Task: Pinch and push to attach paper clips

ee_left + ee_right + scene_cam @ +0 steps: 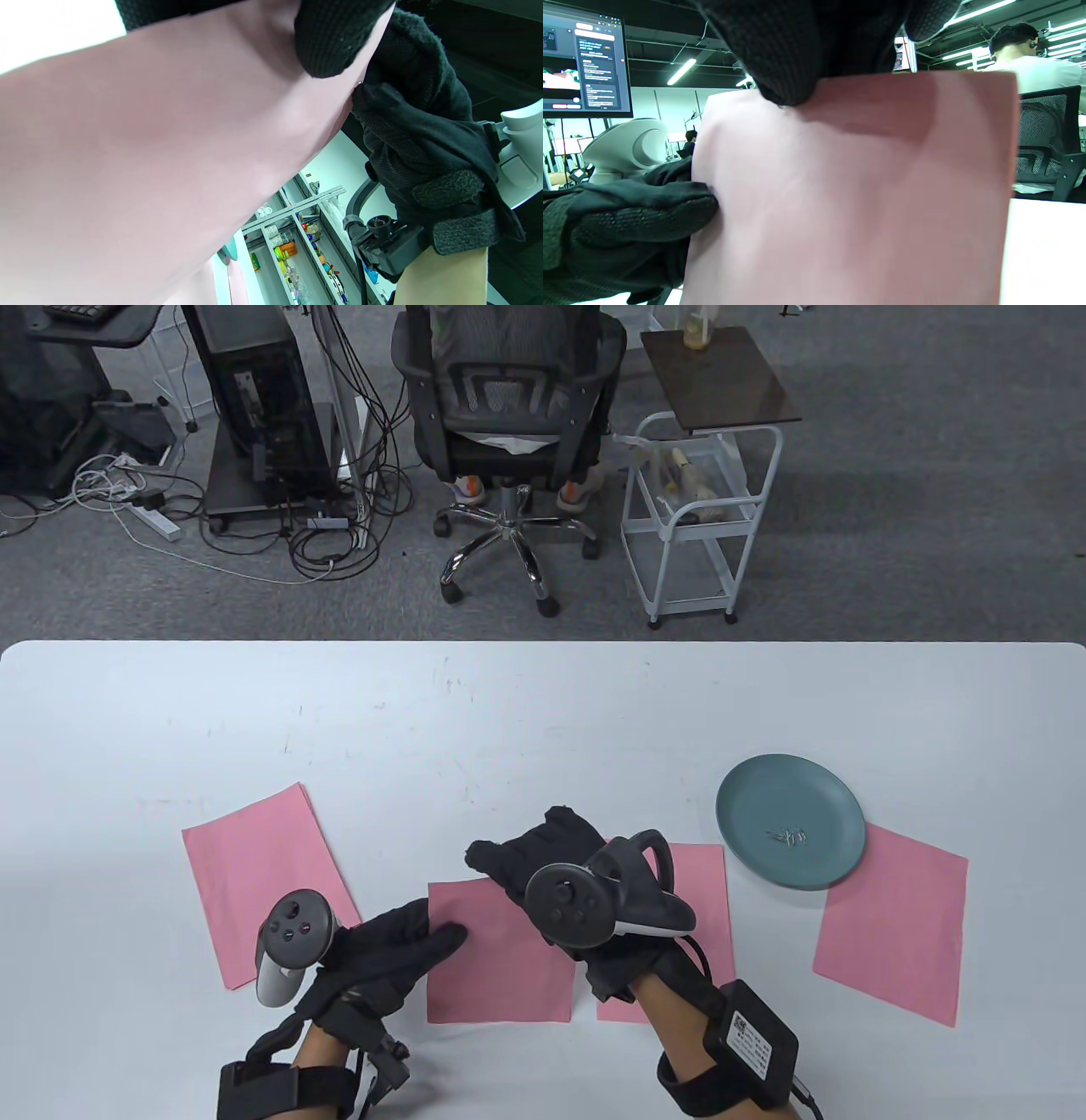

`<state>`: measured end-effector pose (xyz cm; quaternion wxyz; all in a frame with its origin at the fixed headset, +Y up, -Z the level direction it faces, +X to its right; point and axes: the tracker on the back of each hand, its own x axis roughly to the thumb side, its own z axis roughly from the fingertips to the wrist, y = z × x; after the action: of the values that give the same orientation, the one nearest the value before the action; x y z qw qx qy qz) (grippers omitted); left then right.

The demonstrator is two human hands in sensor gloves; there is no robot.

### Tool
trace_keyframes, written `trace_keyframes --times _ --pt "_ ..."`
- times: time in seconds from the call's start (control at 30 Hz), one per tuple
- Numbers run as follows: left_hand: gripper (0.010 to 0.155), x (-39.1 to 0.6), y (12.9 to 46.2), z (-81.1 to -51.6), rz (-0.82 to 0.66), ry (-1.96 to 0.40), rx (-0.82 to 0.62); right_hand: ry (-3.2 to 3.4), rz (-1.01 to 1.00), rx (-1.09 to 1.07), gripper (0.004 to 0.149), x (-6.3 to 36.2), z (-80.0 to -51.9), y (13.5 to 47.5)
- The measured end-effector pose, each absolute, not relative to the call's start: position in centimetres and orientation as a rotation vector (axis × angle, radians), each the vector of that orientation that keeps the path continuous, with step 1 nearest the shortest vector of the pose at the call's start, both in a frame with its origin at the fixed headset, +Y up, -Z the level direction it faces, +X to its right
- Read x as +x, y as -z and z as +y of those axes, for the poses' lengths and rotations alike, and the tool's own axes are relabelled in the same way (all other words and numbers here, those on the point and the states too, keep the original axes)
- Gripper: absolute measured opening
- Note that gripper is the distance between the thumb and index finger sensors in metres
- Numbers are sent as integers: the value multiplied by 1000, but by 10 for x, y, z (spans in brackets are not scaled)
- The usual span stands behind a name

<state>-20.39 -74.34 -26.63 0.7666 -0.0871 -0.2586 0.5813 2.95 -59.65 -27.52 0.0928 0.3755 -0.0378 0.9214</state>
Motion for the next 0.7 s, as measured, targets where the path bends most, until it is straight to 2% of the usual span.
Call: trace_keyframes --times 0.43,0.7 --pt "42 -203 265 -743 -562 -1266 -190 -2738 -46 1148 58 29 -599 275" --pt "41 -208 264 -741 -553 -1315 -160 -2576 66 945 56 53 -594 287"
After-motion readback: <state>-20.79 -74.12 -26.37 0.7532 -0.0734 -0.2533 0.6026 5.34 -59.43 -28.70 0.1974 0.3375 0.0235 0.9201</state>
